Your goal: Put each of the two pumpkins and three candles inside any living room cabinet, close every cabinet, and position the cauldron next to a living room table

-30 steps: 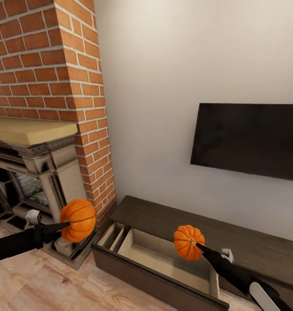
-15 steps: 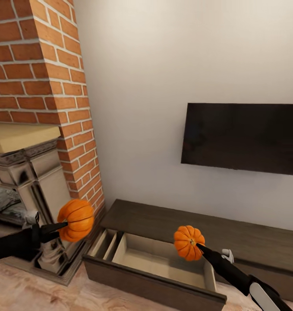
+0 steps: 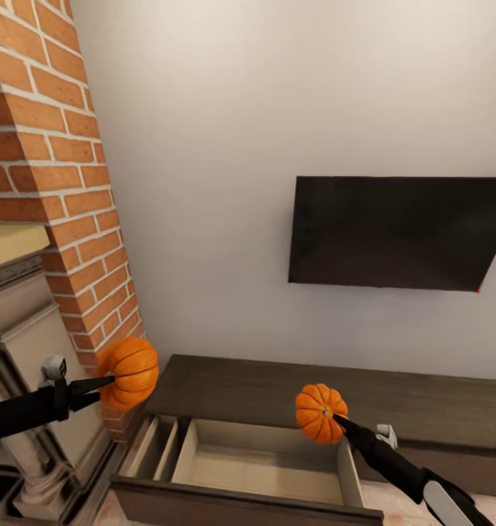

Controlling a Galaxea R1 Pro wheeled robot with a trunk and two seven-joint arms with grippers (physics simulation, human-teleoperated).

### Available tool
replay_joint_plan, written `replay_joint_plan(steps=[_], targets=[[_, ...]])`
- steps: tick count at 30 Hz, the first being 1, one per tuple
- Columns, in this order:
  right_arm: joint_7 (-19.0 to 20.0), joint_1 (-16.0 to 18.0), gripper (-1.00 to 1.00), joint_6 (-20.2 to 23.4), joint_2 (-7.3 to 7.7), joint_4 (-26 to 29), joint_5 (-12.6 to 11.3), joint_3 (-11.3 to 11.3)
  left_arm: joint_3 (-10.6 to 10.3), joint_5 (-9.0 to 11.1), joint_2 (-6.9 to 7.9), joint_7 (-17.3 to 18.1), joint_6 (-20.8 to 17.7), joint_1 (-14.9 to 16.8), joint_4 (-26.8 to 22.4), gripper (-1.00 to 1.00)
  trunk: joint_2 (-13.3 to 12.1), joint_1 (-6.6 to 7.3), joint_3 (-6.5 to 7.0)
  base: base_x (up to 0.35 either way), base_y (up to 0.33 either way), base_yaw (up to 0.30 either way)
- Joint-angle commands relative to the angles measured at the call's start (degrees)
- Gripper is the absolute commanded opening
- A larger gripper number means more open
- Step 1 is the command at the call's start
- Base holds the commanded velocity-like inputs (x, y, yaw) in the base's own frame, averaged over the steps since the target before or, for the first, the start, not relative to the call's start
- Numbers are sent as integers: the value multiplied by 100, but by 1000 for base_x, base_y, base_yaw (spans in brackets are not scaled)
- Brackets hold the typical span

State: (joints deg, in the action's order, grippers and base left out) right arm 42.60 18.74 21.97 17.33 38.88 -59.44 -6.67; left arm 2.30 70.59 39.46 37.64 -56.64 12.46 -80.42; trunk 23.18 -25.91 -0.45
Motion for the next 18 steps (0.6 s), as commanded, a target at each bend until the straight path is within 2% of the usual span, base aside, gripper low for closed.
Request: replay_joint_plan(steps=[1, 13, 18], targets=[[4, 5, -100, 45, 5, -6, -67, -19, 8, 52, 0, 15, -40, 2, 0, -100, 6, -5, -2, 256, 210, -280], [3, 7, -100, 45, -1, -12, -67, -19, 8, 52, 0, 15, -40, 2, 0, -100, 6, -5, 30, 246, 221, -280], [4, 7, -100, 45, -1, -12, -67, -20, 8, 48, 1, 15, -40, 2, 0, -100, 6, -5, 43, 81, 147, -280]])
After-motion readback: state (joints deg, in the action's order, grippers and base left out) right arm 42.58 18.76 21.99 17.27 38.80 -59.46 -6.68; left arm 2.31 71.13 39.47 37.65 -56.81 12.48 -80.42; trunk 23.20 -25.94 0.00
